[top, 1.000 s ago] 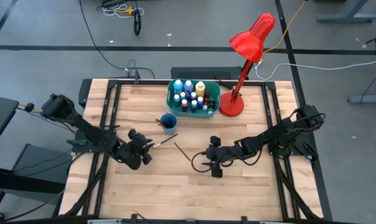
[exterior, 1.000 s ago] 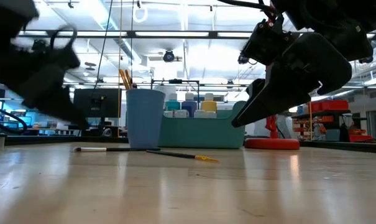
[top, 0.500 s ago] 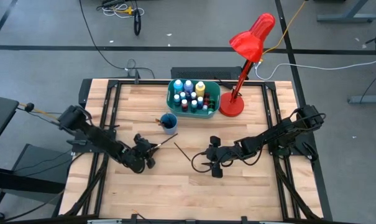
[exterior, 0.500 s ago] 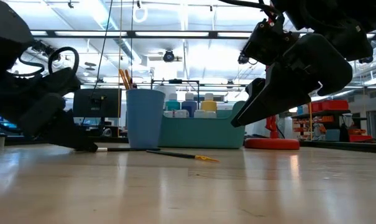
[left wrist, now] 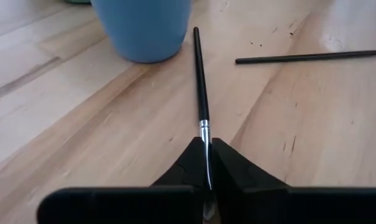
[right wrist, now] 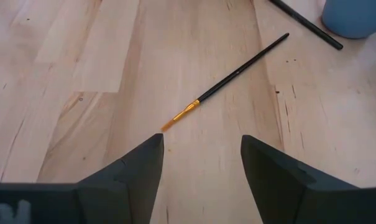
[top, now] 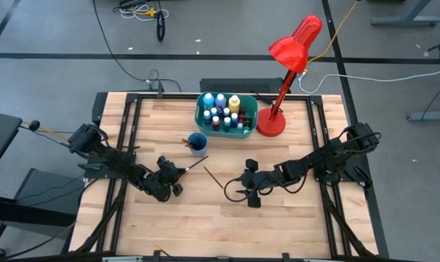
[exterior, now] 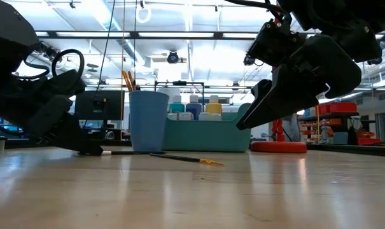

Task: Pick & Place Paint Supplies
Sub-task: Put the silver paint brush into the blue cup, then put the gold paint brush into the blue cup

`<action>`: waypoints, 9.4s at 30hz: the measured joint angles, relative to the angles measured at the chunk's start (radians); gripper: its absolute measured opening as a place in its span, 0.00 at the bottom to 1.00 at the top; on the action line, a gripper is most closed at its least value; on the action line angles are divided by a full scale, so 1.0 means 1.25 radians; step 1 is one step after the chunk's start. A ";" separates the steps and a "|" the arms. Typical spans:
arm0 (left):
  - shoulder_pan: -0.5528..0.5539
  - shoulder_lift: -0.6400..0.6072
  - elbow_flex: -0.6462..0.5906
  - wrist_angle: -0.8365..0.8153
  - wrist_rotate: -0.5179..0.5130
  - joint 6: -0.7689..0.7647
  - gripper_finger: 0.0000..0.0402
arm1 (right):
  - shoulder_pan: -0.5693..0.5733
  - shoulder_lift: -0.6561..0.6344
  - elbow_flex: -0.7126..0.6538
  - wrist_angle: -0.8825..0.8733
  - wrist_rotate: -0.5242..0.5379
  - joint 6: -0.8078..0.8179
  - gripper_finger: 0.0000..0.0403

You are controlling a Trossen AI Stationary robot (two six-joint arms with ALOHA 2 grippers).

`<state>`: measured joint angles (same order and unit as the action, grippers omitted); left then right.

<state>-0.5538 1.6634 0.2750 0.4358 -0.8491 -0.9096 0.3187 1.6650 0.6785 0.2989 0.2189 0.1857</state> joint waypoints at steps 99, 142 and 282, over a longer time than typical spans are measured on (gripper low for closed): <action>0.298 -0.104 0.987 -0.995 0.206 1.224 0.15 | 0.158 0.000 0.000 0.218 0.083 0.034 0.53; 0.024 -0.103 0.988 -0.976 0.058 1.068 0.17 | 0.348 0.541 0.301 0.297 0.511 0.253 0.29; 0.121 0.123 0.907 -0.335 0.259 0.692 0.05 | 0.218 -0.316 -0.134 0.602 0.107 -0.410 0.31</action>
<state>-0.4024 1.8172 1.4090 0.0166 -0.5259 -0.0448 0.5907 1.2694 0.5114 1.0508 0.3524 -0.3264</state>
